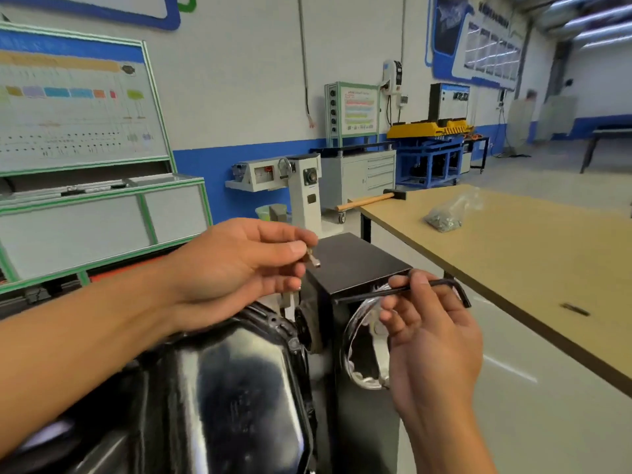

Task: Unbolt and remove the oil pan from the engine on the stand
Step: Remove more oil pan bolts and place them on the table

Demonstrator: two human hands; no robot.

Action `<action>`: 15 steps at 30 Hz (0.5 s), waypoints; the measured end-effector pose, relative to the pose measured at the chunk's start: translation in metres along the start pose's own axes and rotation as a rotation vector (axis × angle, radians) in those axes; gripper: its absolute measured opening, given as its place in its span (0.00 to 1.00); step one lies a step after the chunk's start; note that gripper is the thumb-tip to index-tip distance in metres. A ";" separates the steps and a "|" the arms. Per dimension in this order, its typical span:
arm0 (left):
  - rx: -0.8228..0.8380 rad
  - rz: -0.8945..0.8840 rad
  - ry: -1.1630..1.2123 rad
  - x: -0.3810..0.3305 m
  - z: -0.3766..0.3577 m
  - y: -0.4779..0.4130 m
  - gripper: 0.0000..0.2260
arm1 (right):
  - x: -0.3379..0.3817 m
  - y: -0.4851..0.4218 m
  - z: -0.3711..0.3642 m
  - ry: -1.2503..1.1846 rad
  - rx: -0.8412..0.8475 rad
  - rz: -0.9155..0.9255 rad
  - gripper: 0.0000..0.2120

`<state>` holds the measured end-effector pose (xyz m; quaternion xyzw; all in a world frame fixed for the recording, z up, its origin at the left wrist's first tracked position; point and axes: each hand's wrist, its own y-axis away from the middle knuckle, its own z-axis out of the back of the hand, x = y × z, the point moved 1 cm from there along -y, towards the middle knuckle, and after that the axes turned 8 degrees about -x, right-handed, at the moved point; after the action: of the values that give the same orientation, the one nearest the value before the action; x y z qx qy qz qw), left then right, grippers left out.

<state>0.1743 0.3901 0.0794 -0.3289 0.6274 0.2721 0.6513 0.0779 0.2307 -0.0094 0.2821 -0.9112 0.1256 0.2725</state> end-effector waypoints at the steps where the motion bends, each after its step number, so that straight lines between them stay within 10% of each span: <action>1: 0.023 0.000 0.005 0.001 -0.013 -0.011 0.07 | 0.010 -0.003 0.005 0.000 -0.005 0.014 0.03; 15: 0.178 -0.129 -0.526 0.093 -0.281 -0.172 0.05 | 0.149 -0.088 0.161 0.480 -0.647 0.698 0.07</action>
<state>0.1334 0.0592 0.0023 -0.2278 0.4359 0.2497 0.8341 -0.0429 0.0318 -0.0502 -0.1728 -0.8552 -0.0177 0.4884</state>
